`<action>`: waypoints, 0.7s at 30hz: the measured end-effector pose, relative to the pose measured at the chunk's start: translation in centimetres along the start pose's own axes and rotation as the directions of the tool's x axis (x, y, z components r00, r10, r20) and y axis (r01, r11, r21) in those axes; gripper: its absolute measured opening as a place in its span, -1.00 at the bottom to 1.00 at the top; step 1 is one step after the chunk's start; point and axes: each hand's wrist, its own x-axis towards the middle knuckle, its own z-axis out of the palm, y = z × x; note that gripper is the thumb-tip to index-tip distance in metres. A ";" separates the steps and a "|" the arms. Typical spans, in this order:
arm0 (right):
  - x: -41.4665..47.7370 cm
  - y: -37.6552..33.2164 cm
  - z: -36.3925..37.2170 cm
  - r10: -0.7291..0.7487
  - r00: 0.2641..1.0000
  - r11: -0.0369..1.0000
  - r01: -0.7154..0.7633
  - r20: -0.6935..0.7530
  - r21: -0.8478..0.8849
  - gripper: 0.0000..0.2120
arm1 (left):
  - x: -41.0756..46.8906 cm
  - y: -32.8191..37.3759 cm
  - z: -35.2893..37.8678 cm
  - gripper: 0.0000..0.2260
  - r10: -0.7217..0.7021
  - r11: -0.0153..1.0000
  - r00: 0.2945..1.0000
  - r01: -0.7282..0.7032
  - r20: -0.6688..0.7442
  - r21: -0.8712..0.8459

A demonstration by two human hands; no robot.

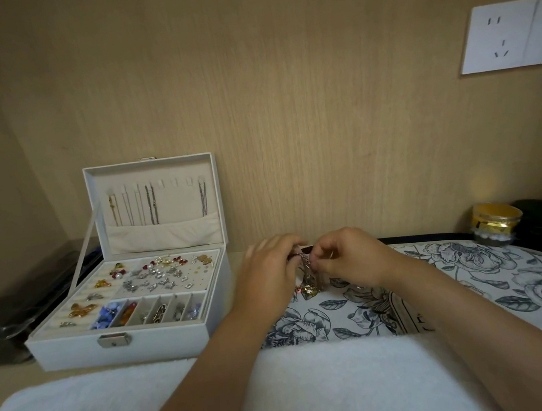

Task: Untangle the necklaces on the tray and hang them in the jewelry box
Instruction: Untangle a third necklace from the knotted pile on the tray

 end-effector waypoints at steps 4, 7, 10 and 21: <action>0.1 -0.1 0.4 0.099 0.995 0.964 -0.094 -0.007 0.247 -0.85 | -0.3 -0.3 0.2 -0.84 -0.209 0.939 0.978 0.208 0.025 -0.275; 0.2 -0.7 0.5 0.150 0.988 0.897 -0.154 0.042 0.414 -0.81 | -0.2 -0.1 0.3 -0.87 -0.257 0.899 0.965 0.257 0.048 -0.354; 0.1 -1.0 0.5 0.148 0.986 0.847 -0.165 0.073 0.505 -0.78 | 0.0 -0.1 0.6 -0.85 -0.286 0.897 0.958 0.275 0.021 -0.345; -0.3 -0.7 0.1 0.146 0.989 0.885 -0.146 0.033 0.443 -0.73 | 0.2 0.6 0.4 -0.91 -0.419 0.677 0.876 0.478 0.240 -0.560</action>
